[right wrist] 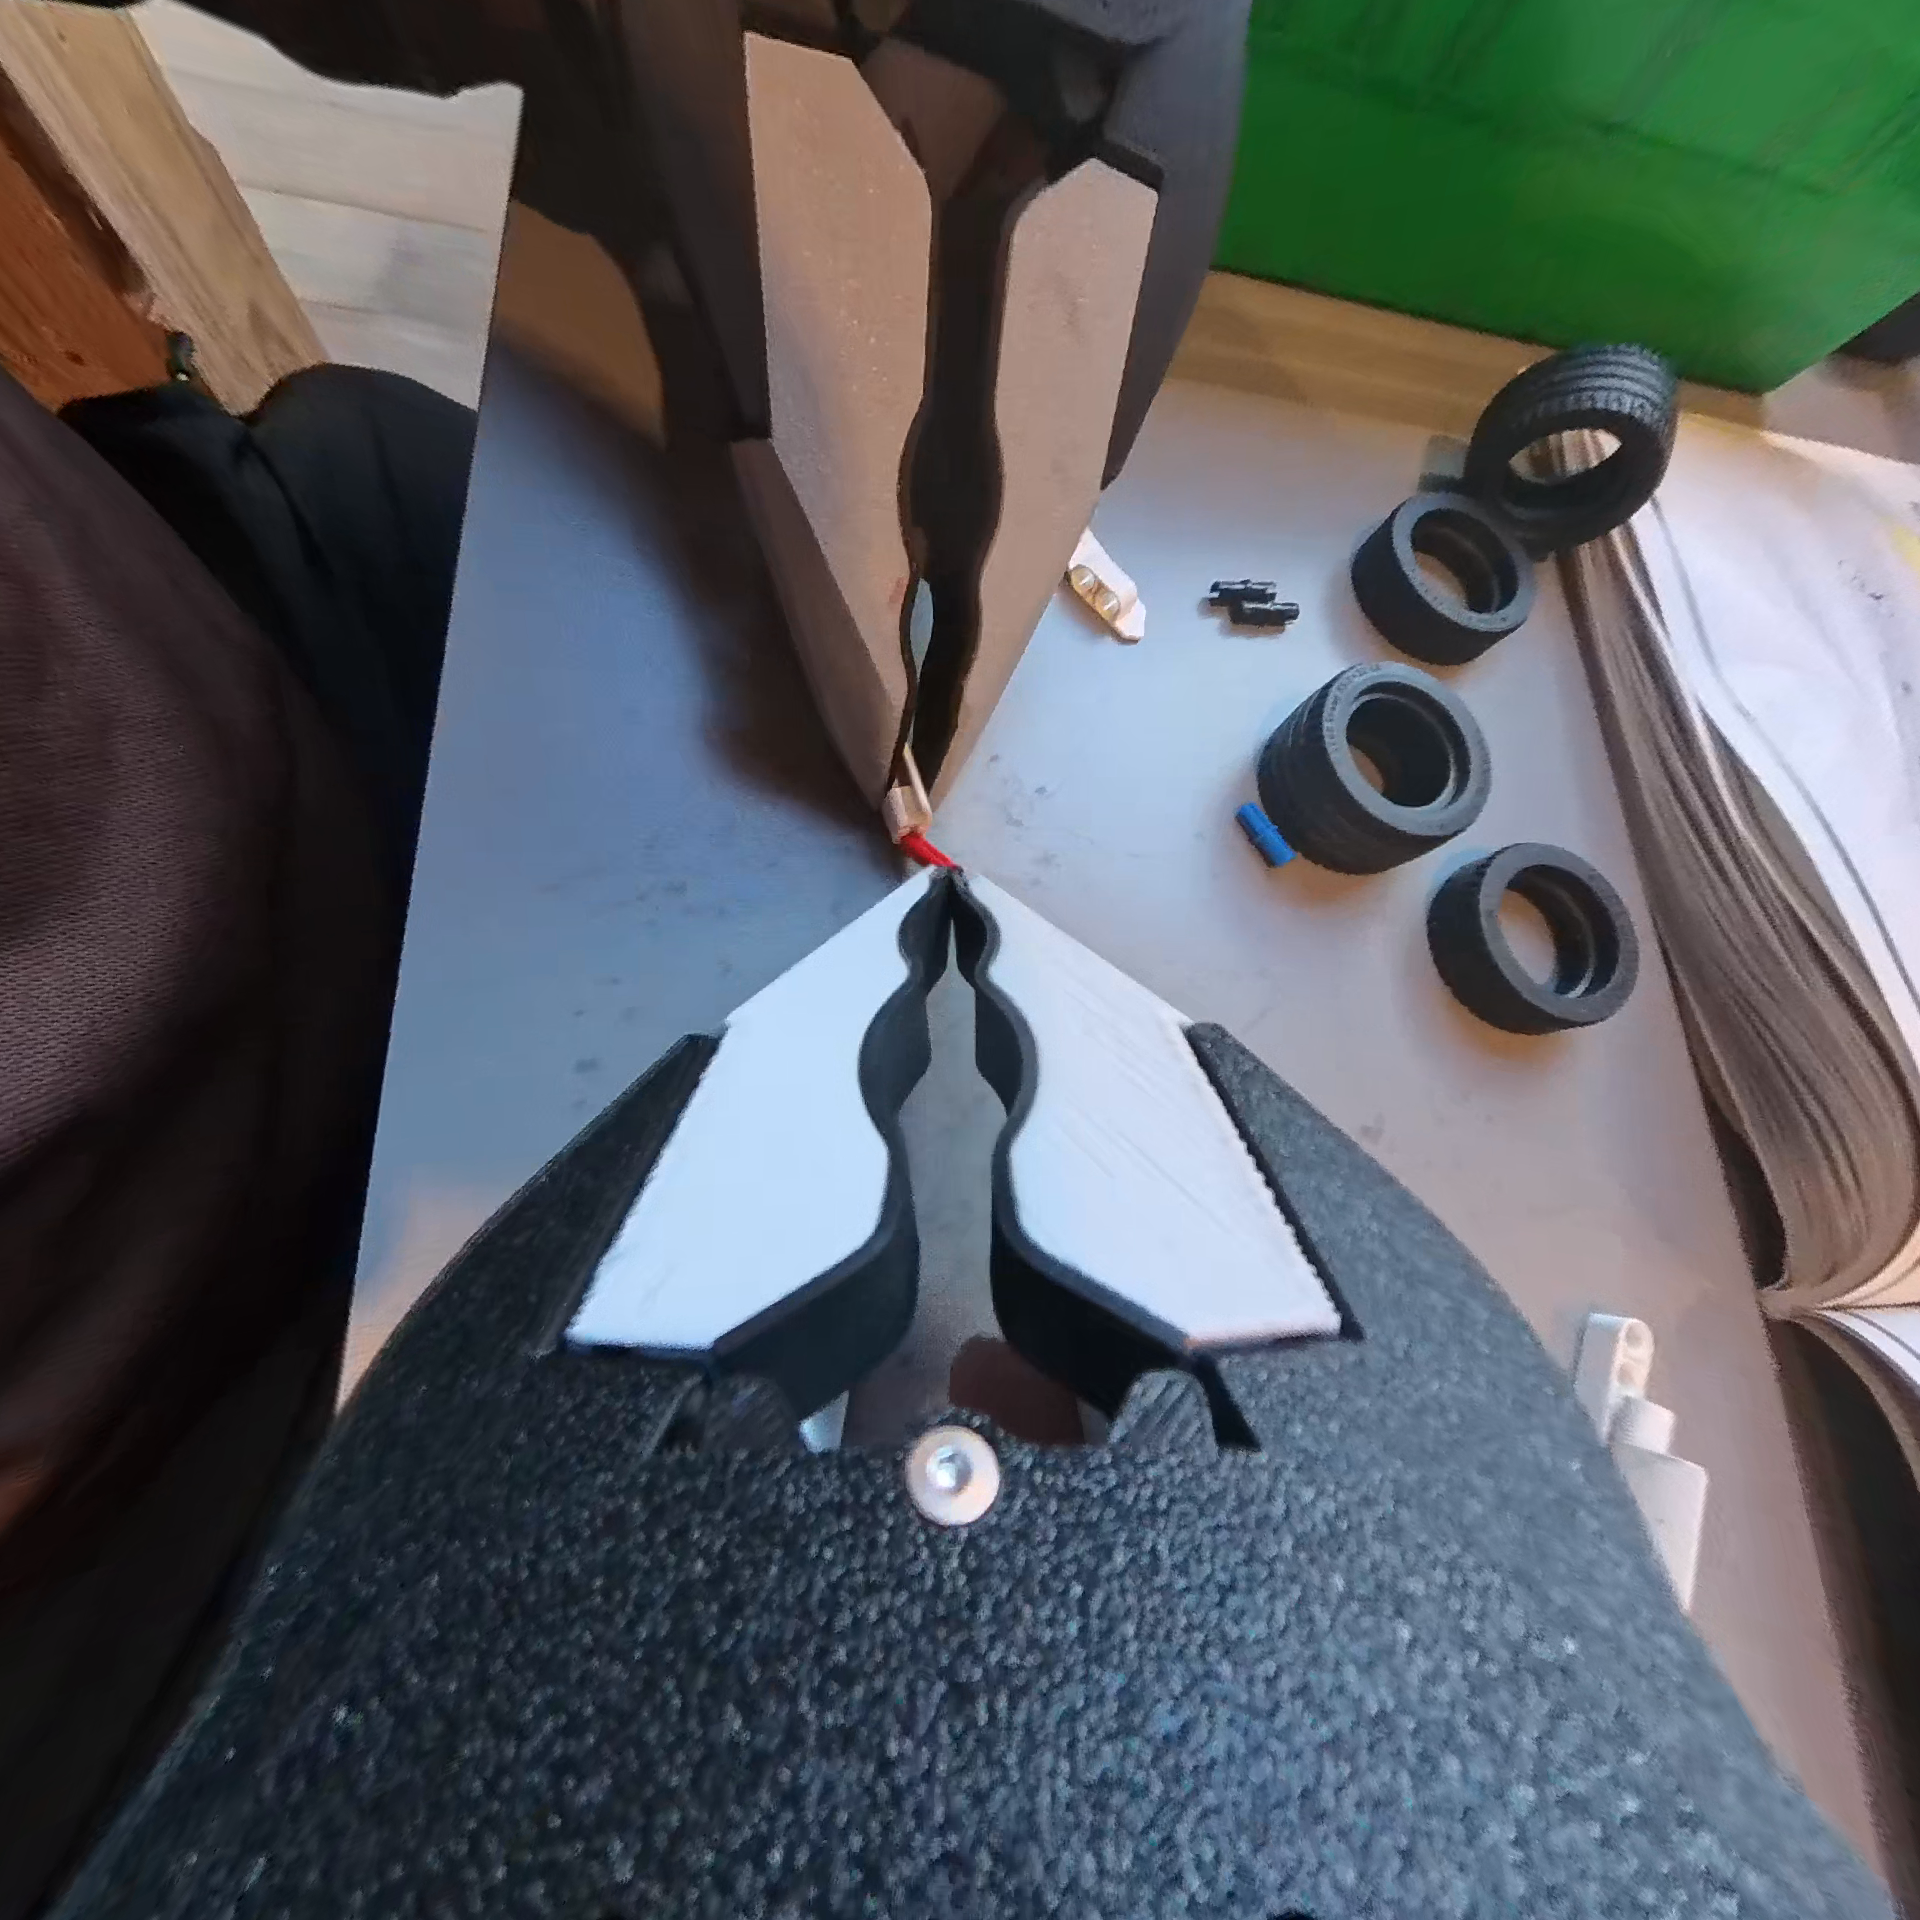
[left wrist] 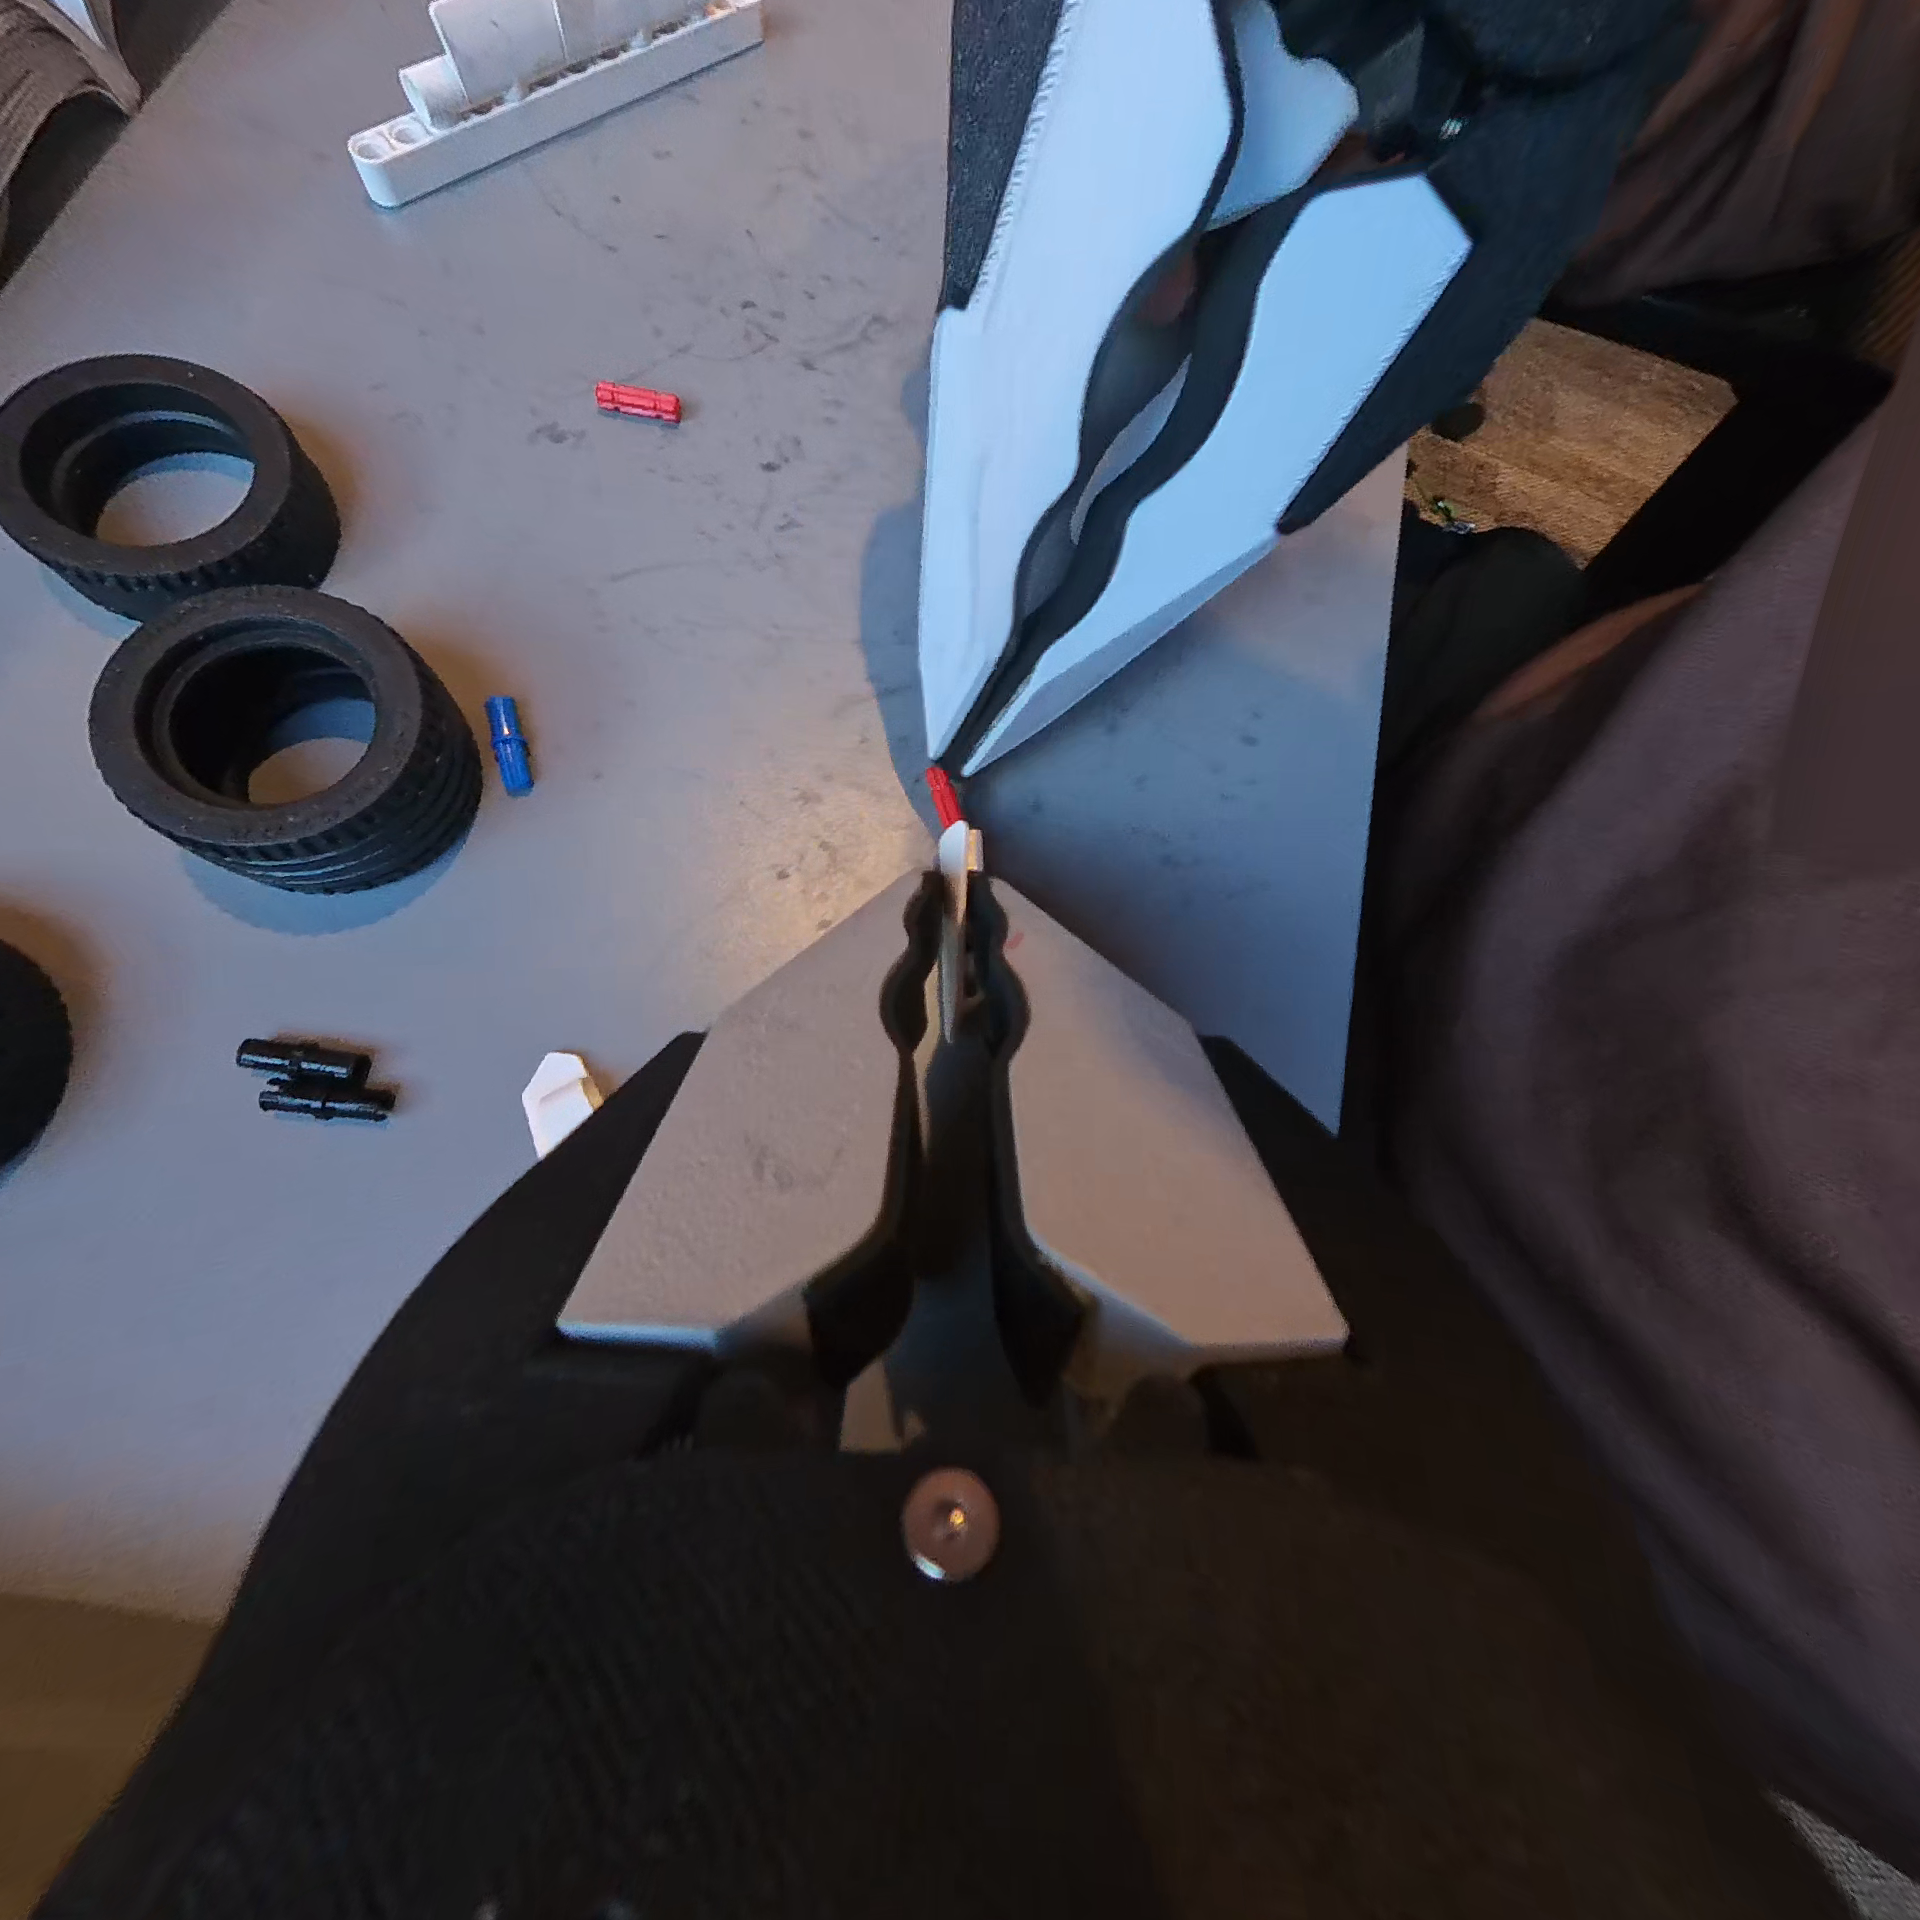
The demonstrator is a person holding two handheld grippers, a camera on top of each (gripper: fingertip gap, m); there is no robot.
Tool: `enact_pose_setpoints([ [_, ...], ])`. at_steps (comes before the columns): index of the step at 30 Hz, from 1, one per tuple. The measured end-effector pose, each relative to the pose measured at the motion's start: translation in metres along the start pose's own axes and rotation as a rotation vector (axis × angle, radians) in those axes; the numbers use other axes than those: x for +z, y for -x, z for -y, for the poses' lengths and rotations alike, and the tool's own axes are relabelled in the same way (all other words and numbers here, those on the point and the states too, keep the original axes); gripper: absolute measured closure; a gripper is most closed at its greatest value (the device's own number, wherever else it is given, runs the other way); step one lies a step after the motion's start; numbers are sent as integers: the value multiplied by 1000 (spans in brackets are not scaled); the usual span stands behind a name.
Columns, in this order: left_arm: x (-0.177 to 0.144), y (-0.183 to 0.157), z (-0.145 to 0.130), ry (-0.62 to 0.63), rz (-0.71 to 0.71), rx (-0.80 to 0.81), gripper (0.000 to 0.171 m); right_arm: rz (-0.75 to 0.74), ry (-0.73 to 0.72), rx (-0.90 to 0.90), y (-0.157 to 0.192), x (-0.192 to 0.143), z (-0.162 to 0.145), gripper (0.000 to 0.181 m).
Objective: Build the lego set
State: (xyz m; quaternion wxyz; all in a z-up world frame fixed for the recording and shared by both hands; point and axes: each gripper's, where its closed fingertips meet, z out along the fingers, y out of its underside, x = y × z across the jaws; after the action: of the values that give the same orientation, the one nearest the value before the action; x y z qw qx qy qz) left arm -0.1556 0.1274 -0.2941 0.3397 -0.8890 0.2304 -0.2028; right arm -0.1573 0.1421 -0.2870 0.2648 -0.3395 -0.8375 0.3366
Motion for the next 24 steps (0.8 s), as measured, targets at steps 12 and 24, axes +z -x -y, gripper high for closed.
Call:
enact_pose_setpoints([
  [12,-1,0,-2,20,55,59,169,128,21,151,2,-6,-11,180],
  [24,-11,8,-9,16,125,43,169,29,67,448,0,7,-4,158],
])
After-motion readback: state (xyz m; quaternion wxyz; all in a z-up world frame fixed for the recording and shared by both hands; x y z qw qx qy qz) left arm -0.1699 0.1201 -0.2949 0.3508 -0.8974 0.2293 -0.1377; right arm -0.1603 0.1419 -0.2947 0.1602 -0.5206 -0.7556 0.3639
